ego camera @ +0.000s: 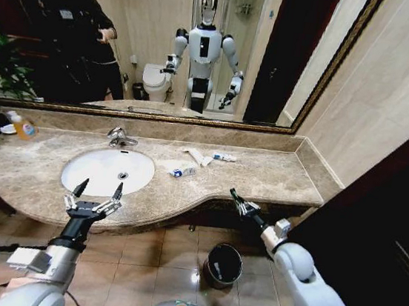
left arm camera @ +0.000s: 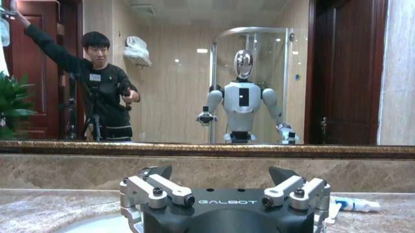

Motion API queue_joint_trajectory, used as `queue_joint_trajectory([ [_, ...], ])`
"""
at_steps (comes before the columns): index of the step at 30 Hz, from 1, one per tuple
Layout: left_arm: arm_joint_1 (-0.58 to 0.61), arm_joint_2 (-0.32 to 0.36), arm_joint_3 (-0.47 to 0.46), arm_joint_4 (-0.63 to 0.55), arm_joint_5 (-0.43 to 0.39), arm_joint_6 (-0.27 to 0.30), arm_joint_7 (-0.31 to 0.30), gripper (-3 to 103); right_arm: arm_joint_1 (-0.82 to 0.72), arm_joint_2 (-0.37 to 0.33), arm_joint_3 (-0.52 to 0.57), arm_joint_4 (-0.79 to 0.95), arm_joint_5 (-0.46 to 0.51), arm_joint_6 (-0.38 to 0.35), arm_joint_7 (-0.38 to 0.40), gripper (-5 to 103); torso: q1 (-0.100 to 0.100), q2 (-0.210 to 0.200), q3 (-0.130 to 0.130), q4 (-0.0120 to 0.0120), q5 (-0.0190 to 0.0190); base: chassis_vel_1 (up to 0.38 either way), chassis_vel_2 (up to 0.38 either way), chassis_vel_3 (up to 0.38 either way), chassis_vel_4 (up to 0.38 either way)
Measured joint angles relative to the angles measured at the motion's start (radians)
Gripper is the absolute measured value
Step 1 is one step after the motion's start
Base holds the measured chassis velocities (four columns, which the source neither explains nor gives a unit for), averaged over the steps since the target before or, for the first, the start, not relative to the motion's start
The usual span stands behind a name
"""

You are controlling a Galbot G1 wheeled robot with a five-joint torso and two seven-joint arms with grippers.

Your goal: Pick up the trash from the sink and place it in the trash bin.

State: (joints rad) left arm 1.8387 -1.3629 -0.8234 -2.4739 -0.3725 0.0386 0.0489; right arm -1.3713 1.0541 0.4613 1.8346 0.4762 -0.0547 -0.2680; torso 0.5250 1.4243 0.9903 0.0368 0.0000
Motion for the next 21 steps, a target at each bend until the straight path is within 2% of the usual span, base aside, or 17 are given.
queue_joint_trajectory([
  [3, 0.000, 0.000, 0.000, 0.000, 0.000, 0.000, 0.000, 100, -0.018, 0.023, -0.015, -0.067, -0.046, 0.039, -0.017, 3, 0.000, 0.000, 0.000, 0.0000, -0.0001, 0.000, 0.000, 0.000, 0.000],
  [11, 0.000, 0.000, 0.000, 0.000, 0.000, 0.000, 0.000, 100, -0.010, 0.099, -0.043, -0.208, -0.121, 0.060, -0.027, 3, 0.000, 0.000, 0.000, 0.0000, -0.0001, 0.000, 0.000, 0.000, 0.000],
  [16, 0.000, 0.000, 0.000, 0.000, 0.000, 0.000, 0.000, 100, 0.037, 0.173, -0.040, -0.441, -0.223, 0.125, -0.022, 3, 0.000, 0.000, 0.000, 0.0001, 0.0002, 0.000, 0.000, 0.000, 0.000],
  [21, 0.000, 0.000, 0.000, 0.000, 0.000, 0.000, 0.000, 100, 0.059, 0.203, -0.034, -0.576, -0.262, 0.171, -0.011, 3, 0.000, 0.000, 0.000, 0.0000, 0.0000, 0.000, 0.000, 0.000, 0.000],
])
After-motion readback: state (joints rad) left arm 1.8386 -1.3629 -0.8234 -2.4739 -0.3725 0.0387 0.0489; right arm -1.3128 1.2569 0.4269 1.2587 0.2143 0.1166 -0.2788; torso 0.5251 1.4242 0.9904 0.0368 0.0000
